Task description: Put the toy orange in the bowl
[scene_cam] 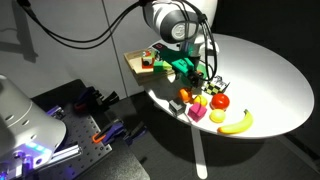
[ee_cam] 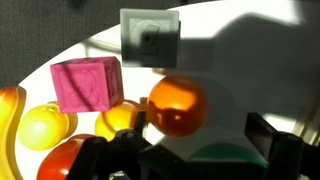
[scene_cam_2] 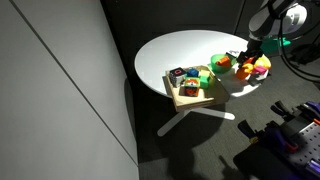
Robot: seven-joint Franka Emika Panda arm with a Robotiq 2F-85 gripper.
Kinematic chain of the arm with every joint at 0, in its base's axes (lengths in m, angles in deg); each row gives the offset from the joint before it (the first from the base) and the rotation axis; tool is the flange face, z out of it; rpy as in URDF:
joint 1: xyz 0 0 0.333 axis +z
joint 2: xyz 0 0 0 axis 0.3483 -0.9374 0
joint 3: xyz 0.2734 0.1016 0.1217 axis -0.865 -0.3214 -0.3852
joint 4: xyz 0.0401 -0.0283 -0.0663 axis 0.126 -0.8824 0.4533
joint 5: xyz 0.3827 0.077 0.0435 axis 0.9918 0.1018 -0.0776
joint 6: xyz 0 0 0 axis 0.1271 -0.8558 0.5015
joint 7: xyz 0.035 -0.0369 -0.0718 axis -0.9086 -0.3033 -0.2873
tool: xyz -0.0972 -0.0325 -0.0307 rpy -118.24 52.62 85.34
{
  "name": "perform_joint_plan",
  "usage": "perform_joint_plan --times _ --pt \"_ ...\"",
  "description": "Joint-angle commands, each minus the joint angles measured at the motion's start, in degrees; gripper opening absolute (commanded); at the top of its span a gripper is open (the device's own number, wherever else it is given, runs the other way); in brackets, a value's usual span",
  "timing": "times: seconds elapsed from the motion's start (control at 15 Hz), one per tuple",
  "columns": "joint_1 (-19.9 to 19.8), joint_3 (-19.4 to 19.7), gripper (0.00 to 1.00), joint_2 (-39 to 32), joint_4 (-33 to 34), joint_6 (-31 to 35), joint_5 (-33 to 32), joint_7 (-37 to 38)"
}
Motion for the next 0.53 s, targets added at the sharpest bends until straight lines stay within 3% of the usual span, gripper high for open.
perform_joint_plan --times 0.0,0.47 --pt "-1.7 -1.3 1.00 -2.4 2.0 1.6 -0.1 -1.5" --pt "-1.8 -1.3 1.00 -5.2 3.3 3.3 -0.9 -1.7"
